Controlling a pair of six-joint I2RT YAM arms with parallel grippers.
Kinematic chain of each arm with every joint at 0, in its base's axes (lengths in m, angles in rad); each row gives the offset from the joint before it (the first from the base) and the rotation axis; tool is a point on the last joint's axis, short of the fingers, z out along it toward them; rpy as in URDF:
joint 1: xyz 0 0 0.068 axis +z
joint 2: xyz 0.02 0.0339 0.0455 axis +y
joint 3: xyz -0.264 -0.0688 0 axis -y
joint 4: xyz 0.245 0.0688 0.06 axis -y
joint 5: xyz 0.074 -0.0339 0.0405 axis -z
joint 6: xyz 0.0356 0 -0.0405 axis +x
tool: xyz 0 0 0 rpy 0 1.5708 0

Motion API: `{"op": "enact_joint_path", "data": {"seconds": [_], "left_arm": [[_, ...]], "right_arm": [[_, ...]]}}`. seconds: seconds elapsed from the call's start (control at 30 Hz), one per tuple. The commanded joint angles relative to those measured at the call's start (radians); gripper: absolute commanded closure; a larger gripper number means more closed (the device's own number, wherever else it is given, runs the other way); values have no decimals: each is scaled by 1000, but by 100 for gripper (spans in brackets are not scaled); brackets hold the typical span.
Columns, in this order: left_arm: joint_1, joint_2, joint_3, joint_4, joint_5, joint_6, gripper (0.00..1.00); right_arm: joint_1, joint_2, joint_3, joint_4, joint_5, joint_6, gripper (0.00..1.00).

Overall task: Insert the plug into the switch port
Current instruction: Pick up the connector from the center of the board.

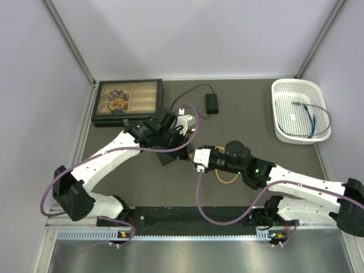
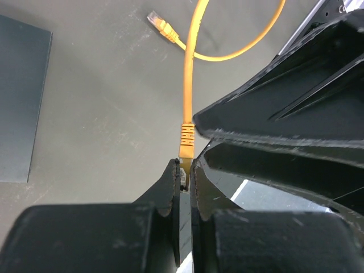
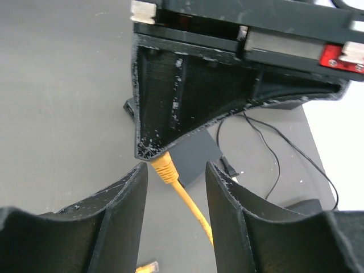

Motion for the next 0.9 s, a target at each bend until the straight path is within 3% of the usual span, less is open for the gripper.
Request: {"op": "enact_joint_path", "data": {"seconds": [0.0, 0.23, 0.47, 0.57, 0.8, 0.83, 0.87], "left_arm": [[2, -24, 44, 15, 38, 9, 100], [0, -24, 63, 12, 46, 9, 100], [2, -21, 63, 17, 54, 7, 100], [0, -21, 61, 9, 40, 13, 100], [6, -24, 60, 3, -35, -11, 99], [6, -27, 60, 8, -54, -25, 96], [9, -39, 53, 24, -75, -34, 86]], "right_arm": [[17, 24, 44, 3, -59, -19, 55], [18, 45, 34, 20, -51, -28, 57], [20, 48, 33, 28, -31, -42, 73], [18, 44, 30, 23, -28, -42, 75], [18, 24, 21, -3, -28, -23, 100], [20, 24, 20, -9, -28, -19, 100], [20, 27, 21, -21, -21, -2, 100]]}}
